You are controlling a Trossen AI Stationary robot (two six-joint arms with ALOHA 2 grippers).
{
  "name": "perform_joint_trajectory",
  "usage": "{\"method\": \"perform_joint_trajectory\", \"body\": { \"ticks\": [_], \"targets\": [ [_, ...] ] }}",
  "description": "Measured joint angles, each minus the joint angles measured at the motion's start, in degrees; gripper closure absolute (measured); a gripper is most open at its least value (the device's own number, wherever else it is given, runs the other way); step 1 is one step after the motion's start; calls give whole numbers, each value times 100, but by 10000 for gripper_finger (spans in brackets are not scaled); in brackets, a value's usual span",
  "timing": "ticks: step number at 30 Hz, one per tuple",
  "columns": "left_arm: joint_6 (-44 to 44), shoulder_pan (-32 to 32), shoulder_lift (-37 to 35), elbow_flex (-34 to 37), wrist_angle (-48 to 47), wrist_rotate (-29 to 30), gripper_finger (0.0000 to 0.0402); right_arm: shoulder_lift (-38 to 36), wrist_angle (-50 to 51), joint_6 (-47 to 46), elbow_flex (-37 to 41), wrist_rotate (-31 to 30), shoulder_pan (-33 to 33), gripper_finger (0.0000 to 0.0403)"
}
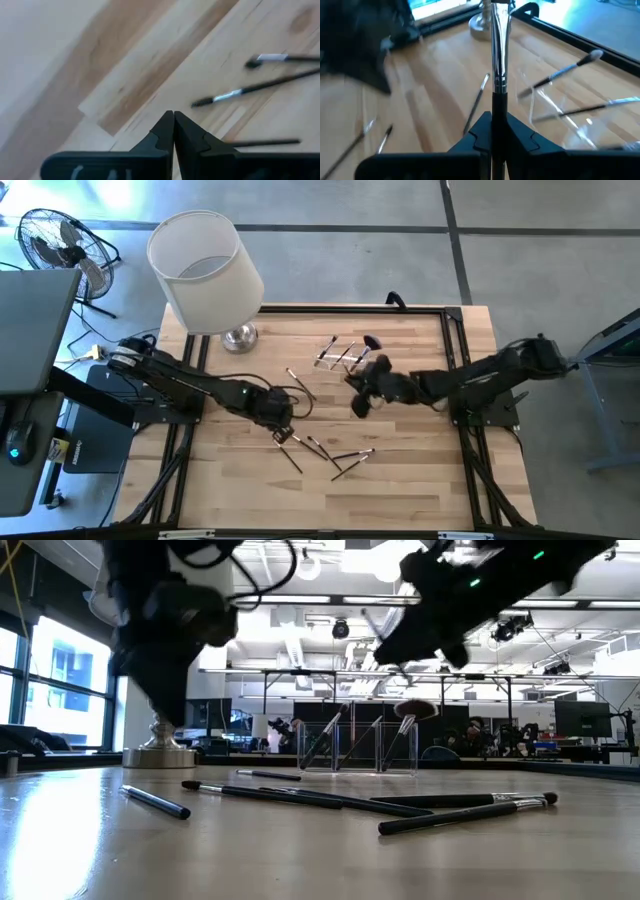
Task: Put items in baskets/containers
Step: Put the eyeshadow brush into the transparent organizer
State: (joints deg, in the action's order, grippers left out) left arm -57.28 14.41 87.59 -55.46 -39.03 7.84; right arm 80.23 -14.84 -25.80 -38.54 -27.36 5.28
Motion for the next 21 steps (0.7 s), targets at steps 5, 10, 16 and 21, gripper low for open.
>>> {"method": "perform_joint_trajectory", "body": {
  "ticks": [5, 10, 16, 21],
  "targets": [
    [35, 0, -109, 560, 373, -262, 400, 665, -1705, -132, 2, 394, -737, 384],
    [281, -11, -599, 978, 438, -243, 401, 1230, -3165, -215, -2, 535, -1377, 384],
    [272, -15, -1674, 1561, 495, 62, 401, 2033, -3955, -546, 3, 799, -1870, 384],
    [299, -15, -2536, 1916, 365, 373, 401, 2197, -4070, -335, -15, 499, -1922, 380]
  ]
}}
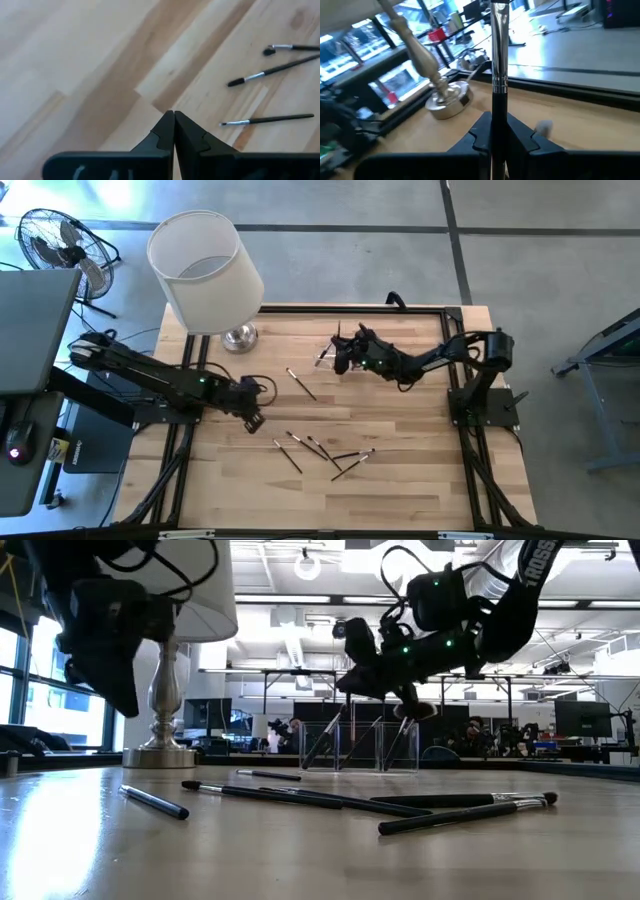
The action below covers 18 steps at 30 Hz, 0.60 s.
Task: Put items in baskets/containers
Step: Put the eyeshadow brush into the transparent organizer
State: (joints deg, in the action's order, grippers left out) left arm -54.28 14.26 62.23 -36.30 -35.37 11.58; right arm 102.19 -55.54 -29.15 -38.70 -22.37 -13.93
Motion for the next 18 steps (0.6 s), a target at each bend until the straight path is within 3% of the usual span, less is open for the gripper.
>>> {"method": "perform_joint_trajectory", "body": {
  "ticks": [6, 13, 18],
  "targets": [
    [3, -2, -618, 125, -200, 303, 401, -39, 122, 348, 17, 65, 7, 372],
    [123, -4, -785, 121, -407, 438, 401, -343, 36, 399, 15, 504, 21, 382],
    [151, -4, -786, 119, -372, 451, 401, -595, 413, 994, 13, 167, 162, 377]
  ]
}}
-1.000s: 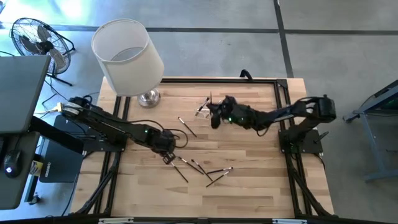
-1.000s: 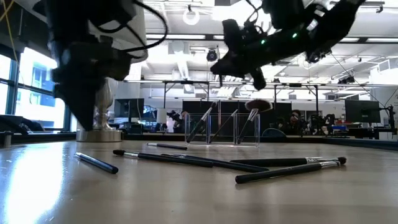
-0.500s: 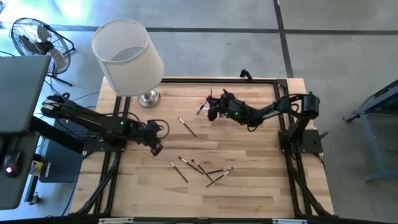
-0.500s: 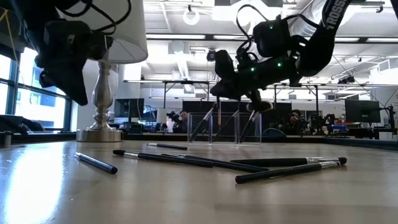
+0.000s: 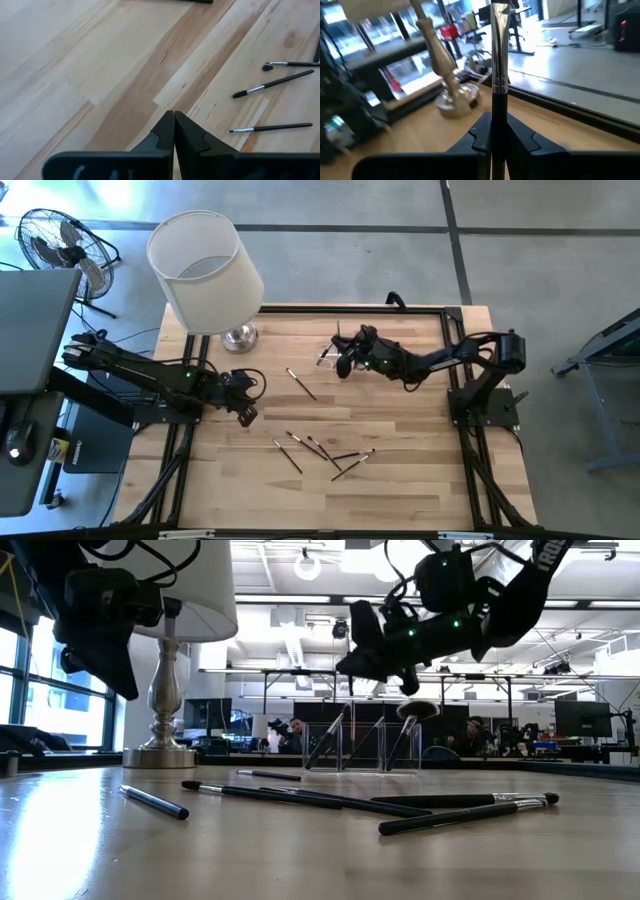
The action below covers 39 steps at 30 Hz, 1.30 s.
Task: Put items in baskets/containers
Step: Put the eyeshadow brush into the transparent organizer, then put the liner brush into the transparent organizer
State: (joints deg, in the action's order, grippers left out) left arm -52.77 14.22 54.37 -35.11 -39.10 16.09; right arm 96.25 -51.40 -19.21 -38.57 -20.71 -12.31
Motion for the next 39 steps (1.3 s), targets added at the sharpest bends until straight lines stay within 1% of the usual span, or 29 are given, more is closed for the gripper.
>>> {"method": "perform_joint_trajectory", "body": {
  "ticks": [3, 6, 8, 11, 16, 21, 23, 26, 30, 34, 37, 39],
  "targets": [
    [0, 0, 0, 0, -1, -1, 401, -76, 499, 160, -2, -304, 84, 384],
    [-2, 0, 0, 0, 1, -4, 401, -59, 696, 160, 0, -373, 86, 383],
    [-12, 0, 0, 0, 3, -2, 401, -32, 703, 158, 0, -435, 61, 373],
    [-20, 0, 0, 0, 26, -6, 401, -24, 746, 154, 0, -603, 28, 345],
    [-61, 0, 0, 0, 147, -7, 401, -24, 789, 164, 0, -561, 28, 317],
    [-48, 0, 2, -2, 294, -6, 401, -55, 744, 171, 0, -544, 32, 308],
    [-18, 0, 2, 0, 311, -4, 401, -155, 743, 207, 0, -426, 32, 308],
    [-19, 0, 2, -2, 312, -4, 401, -463, 875, 453, 0, -145, 35, 310],
    [-20, 2, 2, -2, 416, -3, 401, -1100, 1513, 519, 0, -15, 98, 321],
    [-20, 7, 4, -4, 958, 3, 401, -1884, 2521, 517, 0, -24, 331, 343],
    [-11, 7, 98, -17, 1346, 10, 401, -2433, 3451, 482, 0, -11, 636, 372],
    [-18, 7, 234, -96, 1325, 14, 401, -2739, 3996, 407, 0, -3, 857, 393]
  ]
}}
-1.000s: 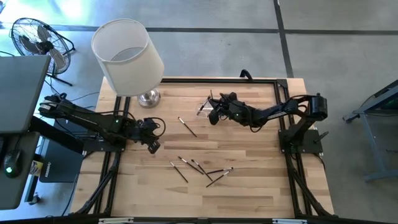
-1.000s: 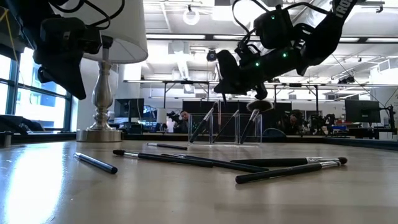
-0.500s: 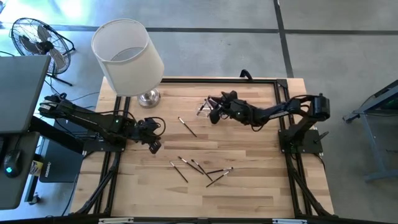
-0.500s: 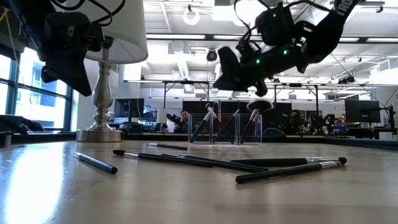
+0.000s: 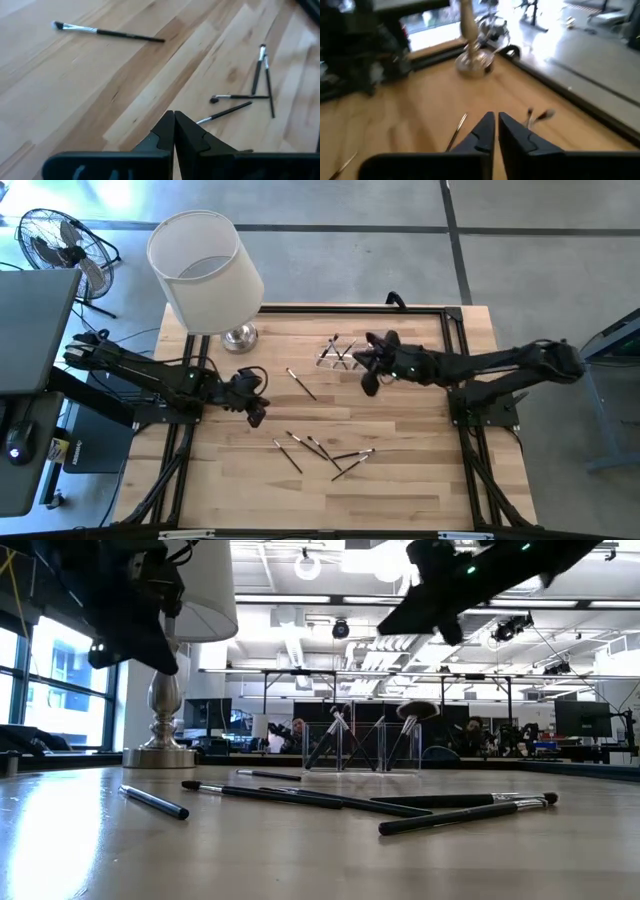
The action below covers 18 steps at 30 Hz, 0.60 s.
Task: Put items in baskets/containers
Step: Put the liner brush into the transparent organizer
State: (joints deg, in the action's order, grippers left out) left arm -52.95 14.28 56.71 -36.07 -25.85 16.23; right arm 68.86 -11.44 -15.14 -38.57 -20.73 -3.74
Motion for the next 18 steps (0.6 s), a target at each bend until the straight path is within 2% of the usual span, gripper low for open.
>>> {"method": "perform_joint_trajectory", "body": {
  "ticks": [5, 18],
  "targets": [
    [-23, 12, 676, -531, -18, -2, 401, -405, 1000, -377, 0, -4, 589, 393],
    [212, 88, 2804, -2264, -341, -302, 402, -291, 2947, -1511, 0, 386, 1576, 401]
  ]
}}
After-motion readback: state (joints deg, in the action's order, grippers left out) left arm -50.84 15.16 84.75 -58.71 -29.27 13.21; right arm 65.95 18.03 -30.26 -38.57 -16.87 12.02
